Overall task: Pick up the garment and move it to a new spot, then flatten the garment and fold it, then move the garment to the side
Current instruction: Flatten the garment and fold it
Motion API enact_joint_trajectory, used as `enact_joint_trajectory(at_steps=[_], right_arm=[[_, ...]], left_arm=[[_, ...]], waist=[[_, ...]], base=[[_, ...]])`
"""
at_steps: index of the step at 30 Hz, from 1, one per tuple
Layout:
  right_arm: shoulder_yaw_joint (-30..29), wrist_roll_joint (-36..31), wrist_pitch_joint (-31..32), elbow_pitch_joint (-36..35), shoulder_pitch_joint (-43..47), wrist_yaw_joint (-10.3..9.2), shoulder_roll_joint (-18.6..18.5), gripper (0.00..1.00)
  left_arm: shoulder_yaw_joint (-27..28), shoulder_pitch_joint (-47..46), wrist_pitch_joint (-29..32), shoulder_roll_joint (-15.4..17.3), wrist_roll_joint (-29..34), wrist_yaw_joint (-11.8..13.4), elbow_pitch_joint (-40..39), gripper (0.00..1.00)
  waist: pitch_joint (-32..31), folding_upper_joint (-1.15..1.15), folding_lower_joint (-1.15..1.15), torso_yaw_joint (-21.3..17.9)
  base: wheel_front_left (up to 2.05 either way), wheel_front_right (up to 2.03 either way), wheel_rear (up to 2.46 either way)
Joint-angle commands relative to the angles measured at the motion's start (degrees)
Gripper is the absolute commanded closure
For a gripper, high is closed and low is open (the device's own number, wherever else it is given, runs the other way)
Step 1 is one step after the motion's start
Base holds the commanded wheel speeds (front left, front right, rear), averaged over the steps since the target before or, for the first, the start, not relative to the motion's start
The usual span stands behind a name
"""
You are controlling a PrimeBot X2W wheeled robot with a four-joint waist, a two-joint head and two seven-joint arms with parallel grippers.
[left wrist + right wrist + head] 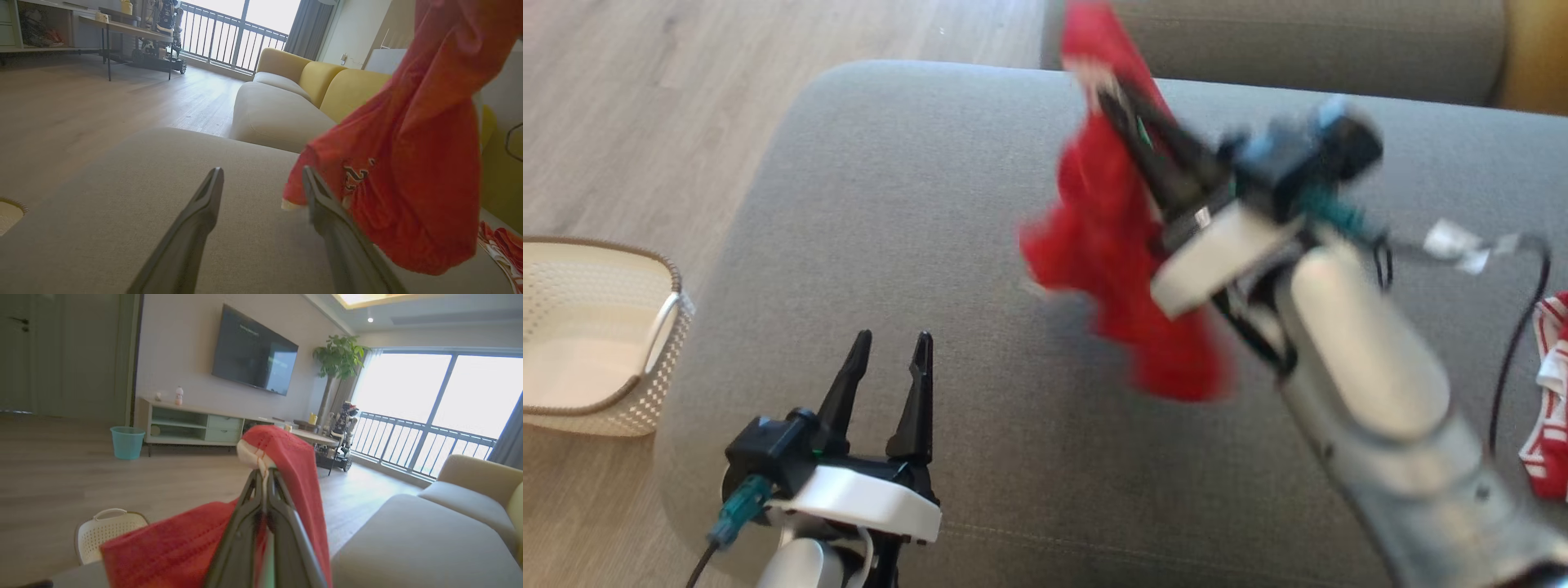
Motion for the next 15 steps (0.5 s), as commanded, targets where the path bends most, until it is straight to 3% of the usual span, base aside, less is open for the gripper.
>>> enact_joint_trajectory(at_steps=[1, 5, 8, 12, 15], right_arm=[[1.2, 2.8, -0.7, -2.1, -5.1, -0.02, 0.8, 1.00], [-0.3, 7.7, -1.8, -0.8, -10.8, -0.02, 0.8, 1.00], [-5.3, 9.0, -1.9, 2.2, -12.5, -0.02, 0.8, 1.00], [-14.9, 9.5, -0.8, 6.2, -5.4, -0.02, 0.8, 1.00], [-23.6, 6.3, 0.1, 10.0, 3.4, -0.02, 0.8, 1.00]], left_arm=[[1.5, -1.3, -0.4, 0.1, -0.2, 0.7, -1.6, 0.00], [1.3, -0.5, -0.4, 0.1, -0.5, 1.2, -1.6, 0.00], [1.1, 0.3, -0.4, 0.1, -0.5, 1.5, -1.8, 0.00], [1.4, 0.6, -0.4, 0.1, -0.8, 1.8, -2.3, 0.00], [1.8, 0.2, -0.4, 0.1, -1.1, 1.7, -2.7, 0.00]], waist=[[-0.9, 0.00, 0.00, 1.0], [-1.6, 0.00, 0.00, 1.8], [-1.9, 0.00, 0.00, 2.2], [-1.1, 0.00, 0.00, 2.3], [0.7, 0.00, 0.00, 1.8]], base=[[0.00, 0.00, 0.00], [0.00, 0.00, 0.00], [0.00, 0.00, 0.00], [0.00, 0.00, 0.00], [0.00, 0.00, 0.00]])
